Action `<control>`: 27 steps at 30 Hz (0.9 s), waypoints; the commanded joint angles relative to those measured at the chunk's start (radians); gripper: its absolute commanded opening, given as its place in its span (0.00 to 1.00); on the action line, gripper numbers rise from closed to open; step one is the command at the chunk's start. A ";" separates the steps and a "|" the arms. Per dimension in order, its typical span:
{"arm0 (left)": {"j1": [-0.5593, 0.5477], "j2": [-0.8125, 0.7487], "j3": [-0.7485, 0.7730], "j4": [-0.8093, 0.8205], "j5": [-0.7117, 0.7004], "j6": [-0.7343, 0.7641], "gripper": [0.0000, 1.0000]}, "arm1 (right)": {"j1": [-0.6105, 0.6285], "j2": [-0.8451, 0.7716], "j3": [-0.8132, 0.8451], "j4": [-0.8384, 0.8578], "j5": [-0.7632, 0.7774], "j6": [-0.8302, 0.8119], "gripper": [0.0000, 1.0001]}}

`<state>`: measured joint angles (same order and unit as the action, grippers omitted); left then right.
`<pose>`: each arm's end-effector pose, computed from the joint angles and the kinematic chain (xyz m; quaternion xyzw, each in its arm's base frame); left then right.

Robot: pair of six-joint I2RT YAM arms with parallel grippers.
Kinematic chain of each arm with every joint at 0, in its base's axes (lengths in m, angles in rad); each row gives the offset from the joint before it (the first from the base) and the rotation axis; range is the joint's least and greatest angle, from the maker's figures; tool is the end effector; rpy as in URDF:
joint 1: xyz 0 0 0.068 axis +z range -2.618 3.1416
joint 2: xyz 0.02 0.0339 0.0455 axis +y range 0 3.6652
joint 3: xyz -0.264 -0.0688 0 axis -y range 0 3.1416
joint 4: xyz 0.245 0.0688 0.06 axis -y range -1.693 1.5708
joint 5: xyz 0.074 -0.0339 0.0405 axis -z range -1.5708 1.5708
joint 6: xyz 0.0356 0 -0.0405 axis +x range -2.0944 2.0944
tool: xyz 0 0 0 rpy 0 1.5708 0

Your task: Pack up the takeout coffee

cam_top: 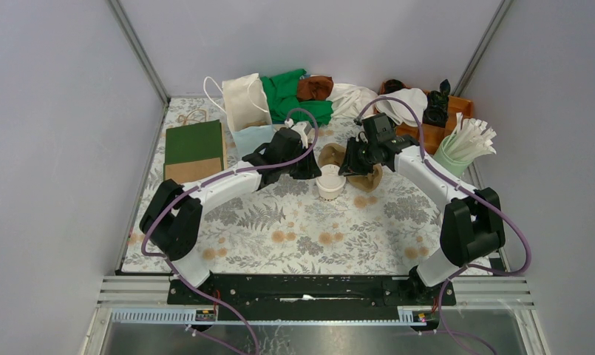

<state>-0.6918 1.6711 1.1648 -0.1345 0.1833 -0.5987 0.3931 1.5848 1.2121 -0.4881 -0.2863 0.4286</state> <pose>0.2863 -0.2456 0.2447 0.0824 0.8872 -0.3339 0.3076 0.3141 0.1411 0.2621 -0.0331 0.9288 0.2600 0.2620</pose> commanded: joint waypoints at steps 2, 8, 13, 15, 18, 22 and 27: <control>-0.005 0.008 0.013 0.011 -0.002 0.005 0.19 | 0.012 -0.003 -0.033 0.006 -0.018 0.009 0.28; -0.006 0.003 -0.028 0.021 -0.006 0.000 0.19 | 0.012 -0.004 -0.075 0.021 -0.015 0.014 0.29; -0.006 0.005 -0.070 0.050 -0.003 -0.010 0.19 | 0.012 -0.002 -0.120 0.056 -0.030 0.027 0.30; -0.005 0.006 -0.084 0.059 -0.002 -0.013 0.19 | 0.011 -0.002 -0.137 0.065 -0.029 0.033 0.29; -0.006 0.009 -0.095 0.067 -0.001 -0.016 0.19 | 0.012 0.000 -0.162 0.079 -0.024 0.043 0.30; -0.006 0.013 -0.106 0.073 -0.001 -0.018 0.19 | 0.010 -0.005 -0.191 0.093 -0.010 0.060 0.30; -0.006 0.016 -0.120 0.083 0.001 -0.022 0.19 | 0.002 -0.003 -0.208 0.105 -0.017 0.067 0.29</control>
<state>-0.6857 1.6630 1.0920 -0.0044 0.1780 -0.6197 0.3847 1.5230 1.0679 -0.3191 -0.3073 0.4892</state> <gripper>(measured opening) 0.190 0.295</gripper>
